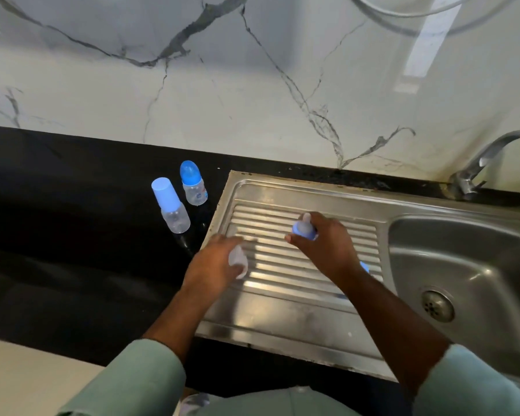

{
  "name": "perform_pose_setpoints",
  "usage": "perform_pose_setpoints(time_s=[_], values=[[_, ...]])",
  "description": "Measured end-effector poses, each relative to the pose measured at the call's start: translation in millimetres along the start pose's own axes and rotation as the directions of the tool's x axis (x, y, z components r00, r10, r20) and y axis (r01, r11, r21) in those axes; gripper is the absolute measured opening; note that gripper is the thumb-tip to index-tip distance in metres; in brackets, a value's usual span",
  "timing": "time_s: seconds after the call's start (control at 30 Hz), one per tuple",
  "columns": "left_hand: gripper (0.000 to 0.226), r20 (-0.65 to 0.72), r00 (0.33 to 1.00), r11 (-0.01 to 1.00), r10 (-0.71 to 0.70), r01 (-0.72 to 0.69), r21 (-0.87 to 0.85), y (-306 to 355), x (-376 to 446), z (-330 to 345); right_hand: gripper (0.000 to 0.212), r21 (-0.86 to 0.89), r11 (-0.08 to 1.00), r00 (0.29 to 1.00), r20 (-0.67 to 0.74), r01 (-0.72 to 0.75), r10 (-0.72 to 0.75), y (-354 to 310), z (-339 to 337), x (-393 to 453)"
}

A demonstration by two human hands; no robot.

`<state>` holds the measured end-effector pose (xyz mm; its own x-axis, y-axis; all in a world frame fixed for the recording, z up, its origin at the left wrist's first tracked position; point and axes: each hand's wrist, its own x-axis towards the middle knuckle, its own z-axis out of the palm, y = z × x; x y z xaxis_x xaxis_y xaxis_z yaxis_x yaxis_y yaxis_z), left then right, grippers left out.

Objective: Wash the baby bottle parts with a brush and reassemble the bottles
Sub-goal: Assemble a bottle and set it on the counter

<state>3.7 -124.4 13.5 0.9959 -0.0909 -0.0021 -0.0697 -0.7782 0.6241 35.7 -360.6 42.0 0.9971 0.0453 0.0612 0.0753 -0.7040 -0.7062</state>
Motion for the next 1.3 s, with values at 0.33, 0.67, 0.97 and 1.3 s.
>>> perform_pose_setpoints(time_s=[0.33, 0.67, 0.97, 1.3], values=[[0.036, 0.05, 0.987, 0.945, 0.152, -0.13, -0.299, 48, 59, -41, 0.025, 0.083, 0.989, 0.969, -0.224, 0.12, -0.099, -21, -33, -5], [0.027, 0.048, 0.963, 0.609, -0.266, 0.206, -0.766, 55, 37, -28, 0.033, 0.634, 0.765, 0.981, -0.192, 0.116, 0.011, -18, -33, -12], [0.047, 0.37, 0.879, 0.206, -0.301, 0.439, -0.875, 47, -3, -38, 0.045, 0.728, 0.684, 0.977, 0.109, 0.046, -0.182, -32, -29, -18], [0.042, 0.404, 0.837, 0.421, -0.368, 0.537, -0.731, 41, 3, -77, 0.039, 0.343, 0.824, 0.875, 0.014, 0.45, -0.483, -54, -17, -30]])
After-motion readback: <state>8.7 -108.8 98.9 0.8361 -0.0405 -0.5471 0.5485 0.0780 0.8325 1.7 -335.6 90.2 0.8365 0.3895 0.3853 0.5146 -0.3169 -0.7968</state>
